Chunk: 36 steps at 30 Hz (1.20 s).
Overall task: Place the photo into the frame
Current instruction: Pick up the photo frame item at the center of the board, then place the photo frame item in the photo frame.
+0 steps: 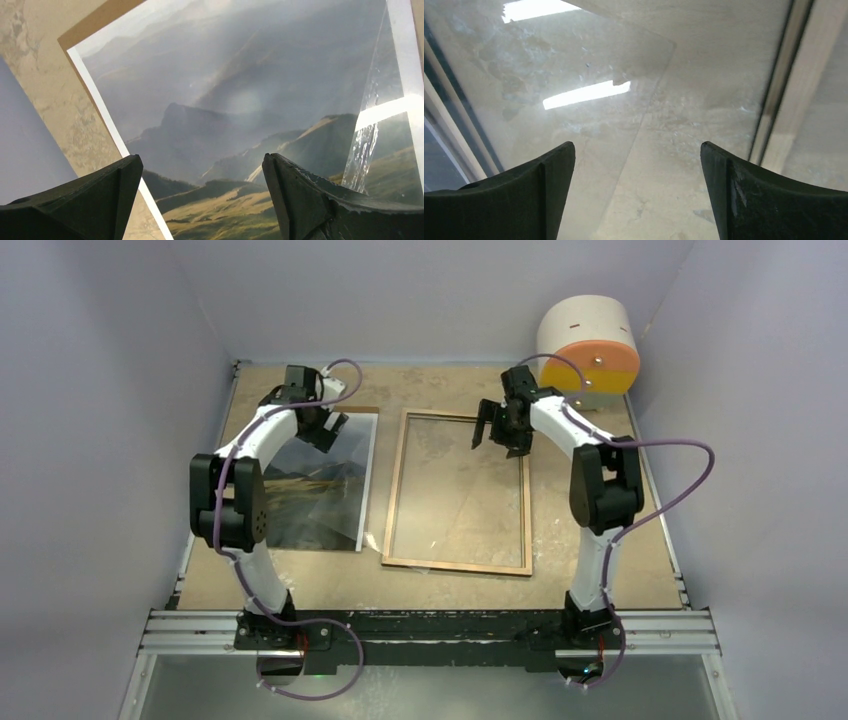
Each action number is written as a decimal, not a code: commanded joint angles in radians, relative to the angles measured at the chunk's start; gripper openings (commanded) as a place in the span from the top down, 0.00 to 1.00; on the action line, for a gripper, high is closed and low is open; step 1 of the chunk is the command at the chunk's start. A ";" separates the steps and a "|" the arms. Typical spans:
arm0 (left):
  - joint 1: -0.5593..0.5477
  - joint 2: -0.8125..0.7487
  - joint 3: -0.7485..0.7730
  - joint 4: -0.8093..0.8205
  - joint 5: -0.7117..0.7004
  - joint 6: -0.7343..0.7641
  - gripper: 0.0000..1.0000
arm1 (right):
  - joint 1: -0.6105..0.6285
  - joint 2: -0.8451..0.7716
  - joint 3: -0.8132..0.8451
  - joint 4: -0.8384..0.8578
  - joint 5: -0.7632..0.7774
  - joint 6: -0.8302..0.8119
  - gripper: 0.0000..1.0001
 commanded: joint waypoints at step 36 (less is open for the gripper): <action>-0.156 0.048 -0.107 0.139 -0.022 -0.050 0.01 | 0.224 -0.464 -1.052 0.958 -0.210 0.729 0.12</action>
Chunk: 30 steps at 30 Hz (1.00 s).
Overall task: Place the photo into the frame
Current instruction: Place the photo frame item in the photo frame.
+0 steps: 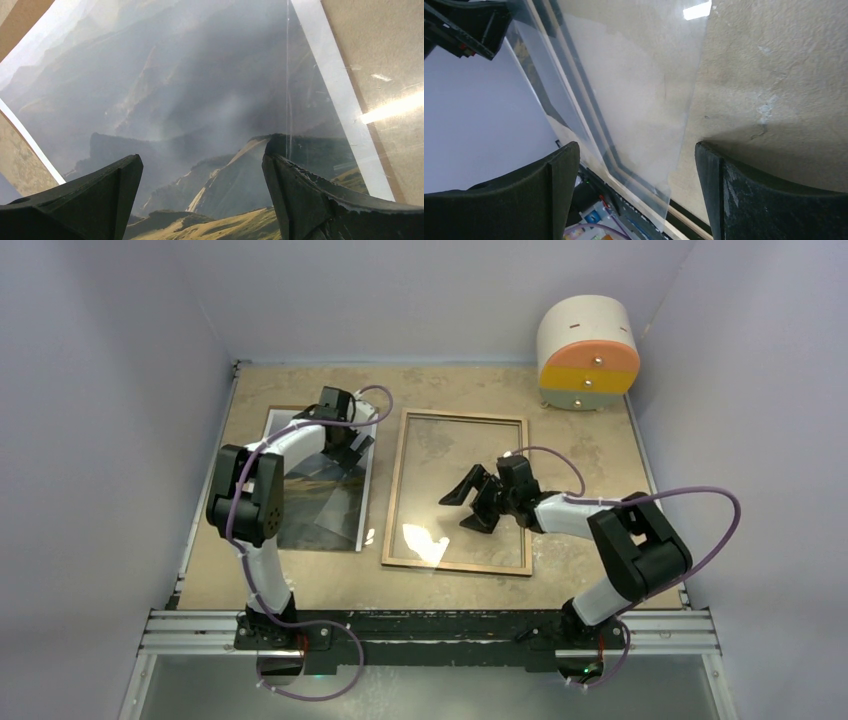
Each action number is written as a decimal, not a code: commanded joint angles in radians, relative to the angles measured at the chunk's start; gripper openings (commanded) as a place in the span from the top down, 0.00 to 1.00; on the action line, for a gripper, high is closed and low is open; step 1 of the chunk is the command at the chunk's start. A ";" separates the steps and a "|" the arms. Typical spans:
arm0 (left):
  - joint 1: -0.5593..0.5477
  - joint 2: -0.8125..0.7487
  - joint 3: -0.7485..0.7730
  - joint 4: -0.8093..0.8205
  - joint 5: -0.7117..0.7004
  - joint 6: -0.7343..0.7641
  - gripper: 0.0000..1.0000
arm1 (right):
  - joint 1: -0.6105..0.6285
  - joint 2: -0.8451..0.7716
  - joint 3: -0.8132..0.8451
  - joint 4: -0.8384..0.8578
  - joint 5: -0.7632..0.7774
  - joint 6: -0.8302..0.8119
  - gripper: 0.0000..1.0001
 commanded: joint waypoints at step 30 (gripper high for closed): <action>-0.040 -0.108 -0.040 -0.038 0.077 -0.001 0.00 | 0.032 0.014 -0.250 0.831 0.042 0.237 0.41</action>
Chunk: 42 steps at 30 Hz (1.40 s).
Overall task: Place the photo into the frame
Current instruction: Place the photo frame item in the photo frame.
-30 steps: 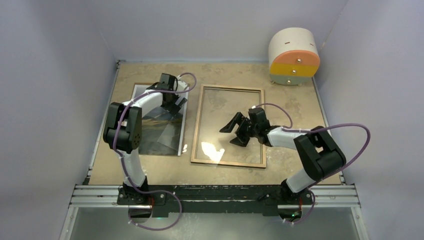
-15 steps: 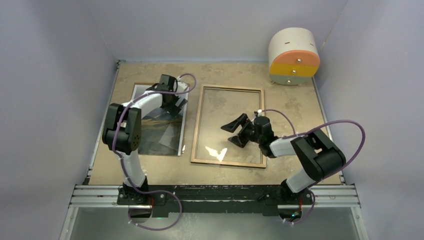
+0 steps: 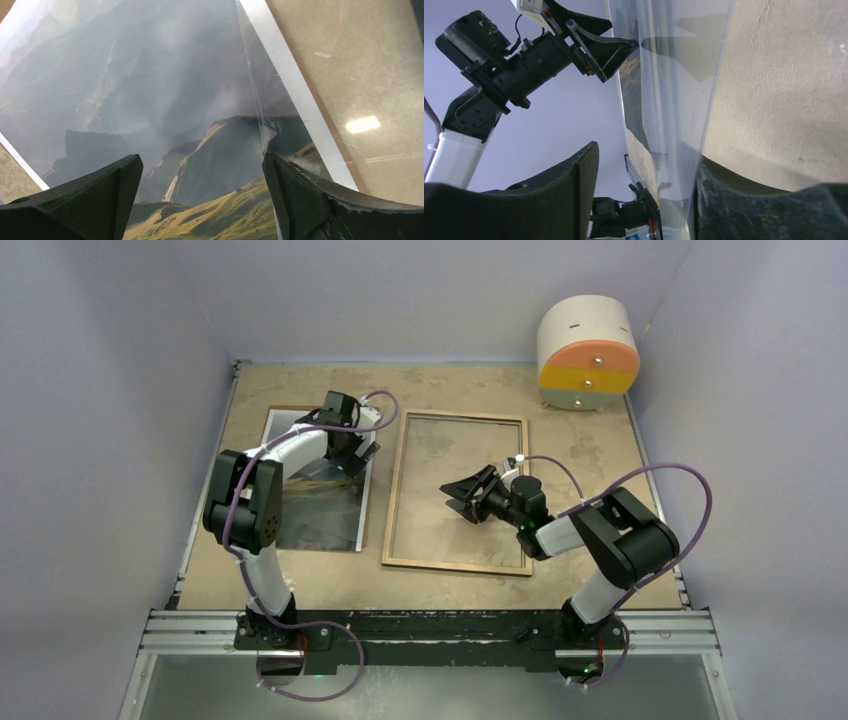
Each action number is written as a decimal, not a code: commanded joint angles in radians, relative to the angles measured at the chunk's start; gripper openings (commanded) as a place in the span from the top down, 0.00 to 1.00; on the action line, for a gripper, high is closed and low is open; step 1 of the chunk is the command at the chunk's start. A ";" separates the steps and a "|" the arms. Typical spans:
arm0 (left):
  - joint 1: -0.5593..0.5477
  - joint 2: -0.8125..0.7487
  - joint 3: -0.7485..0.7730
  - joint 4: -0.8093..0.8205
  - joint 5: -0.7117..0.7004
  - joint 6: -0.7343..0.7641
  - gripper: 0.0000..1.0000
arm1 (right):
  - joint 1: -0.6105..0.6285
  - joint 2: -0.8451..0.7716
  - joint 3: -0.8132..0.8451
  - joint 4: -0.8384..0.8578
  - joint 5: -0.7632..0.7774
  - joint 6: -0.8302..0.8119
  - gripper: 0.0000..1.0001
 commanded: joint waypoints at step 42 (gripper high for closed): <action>-0.026 -0.031 0.179 -0.129 0.137 -0.036 0.00 | -0.393 -0.348 0.439 -1.368 -0.169 -0.903 1.00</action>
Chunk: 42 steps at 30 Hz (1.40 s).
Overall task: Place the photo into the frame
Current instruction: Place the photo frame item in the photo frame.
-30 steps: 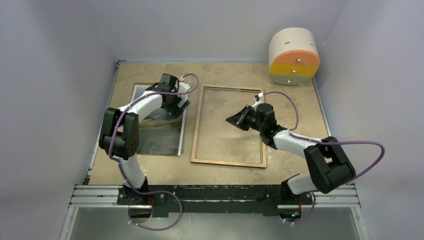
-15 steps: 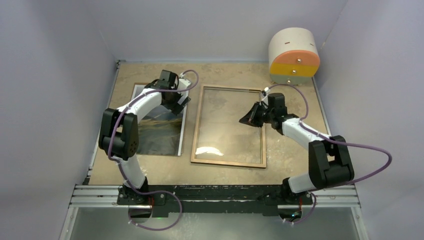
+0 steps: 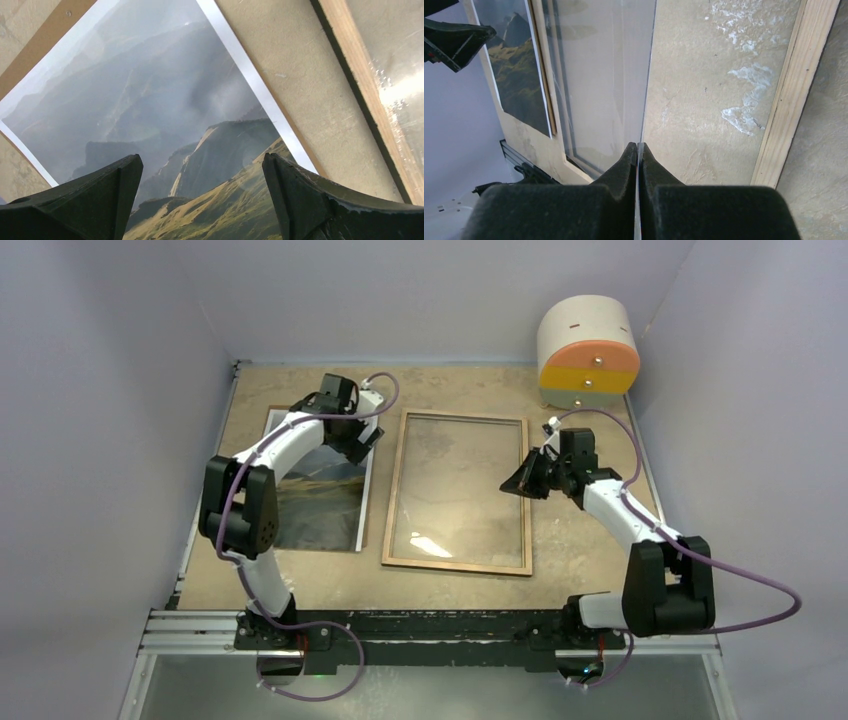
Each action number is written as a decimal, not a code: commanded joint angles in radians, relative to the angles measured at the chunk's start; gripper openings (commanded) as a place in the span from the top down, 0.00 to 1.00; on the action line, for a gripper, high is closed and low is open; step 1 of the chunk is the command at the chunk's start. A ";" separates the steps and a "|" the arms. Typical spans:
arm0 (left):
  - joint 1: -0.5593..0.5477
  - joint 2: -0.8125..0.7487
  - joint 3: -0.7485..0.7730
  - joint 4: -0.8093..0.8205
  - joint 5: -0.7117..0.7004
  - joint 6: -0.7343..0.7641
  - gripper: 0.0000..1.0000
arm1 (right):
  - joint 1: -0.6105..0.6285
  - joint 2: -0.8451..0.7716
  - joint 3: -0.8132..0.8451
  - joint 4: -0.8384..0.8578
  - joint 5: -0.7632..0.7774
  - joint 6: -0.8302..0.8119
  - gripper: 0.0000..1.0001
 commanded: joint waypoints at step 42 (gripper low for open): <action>-0.091 0.072 0.066 0.026 0.014 -0.021 0.00 | -0.012 0.050 0.106 -0.156 0.049 -0.101 1.00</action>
